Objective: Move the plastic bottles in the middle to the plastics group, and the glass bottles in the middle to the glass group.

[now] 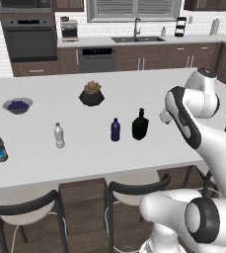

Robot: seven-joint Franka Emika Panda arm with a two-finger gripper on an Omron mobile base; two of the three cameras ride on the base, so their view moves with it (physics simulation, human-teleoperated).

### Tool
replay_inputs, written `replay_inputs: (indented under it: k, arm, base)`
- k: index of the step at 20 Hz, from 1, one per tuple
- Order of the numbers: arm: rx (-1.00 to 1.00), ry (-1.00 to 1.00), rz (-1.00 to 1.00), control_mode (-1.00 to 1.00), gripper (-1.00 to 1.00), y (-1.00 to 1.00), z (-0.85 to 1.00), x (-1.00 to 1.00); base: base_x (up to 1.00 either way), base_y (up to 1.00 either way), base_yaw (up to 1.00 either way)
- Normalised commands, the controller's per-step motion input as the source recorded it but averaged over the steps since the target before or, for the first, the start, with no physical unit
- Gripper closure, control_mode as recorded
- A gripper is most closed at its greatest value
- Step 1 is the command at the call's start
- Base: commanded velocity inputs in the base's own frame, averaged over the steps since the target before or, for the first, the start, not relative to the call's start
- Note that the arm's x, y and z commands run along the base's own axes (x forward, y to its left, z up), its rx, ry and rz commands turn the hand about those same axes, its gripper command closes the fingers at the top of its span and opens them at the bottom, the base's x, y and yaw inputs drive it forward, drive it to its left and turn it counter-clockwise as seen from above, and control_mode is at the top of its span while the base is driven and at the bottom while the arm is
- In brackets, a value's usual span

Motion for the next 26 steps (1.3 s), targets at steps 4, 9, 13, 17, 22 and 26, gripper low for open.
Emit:
replay_inputs:
  k: [4,9,13,17,22,26]
  arm:
    - [0.0,-0.19,0.11,-1.0,-1.0,0.48,-0.1,0.19]
    - [-0.07,0.06,0.0,-1.0,-1.0,0.29,0.1,0.47]
    - [-0.04,0.2,0.0,-1.0,-1.0,0.02,0.19,0.58]
    - [0.0,0.1,-0.09,-1.0,-1.0,0.0,0.0,0.51]
    - [0.01,0.06,-0.12,-1.0,-1.0,0.0,0.0,0.67]
    - [0.0,0.0,-0.12,-1.0,-1.0,0.0,-0.03,0.61]
  base:
    - [0.0,0.0,0.0]
    - [0.0,0.0,0.0]
    - [0.0,0.0,0.0]
    - [0.0,0.0,0.0]
    - [0.0,0.0,0.0]
    - [0.0,0.0,0.0]
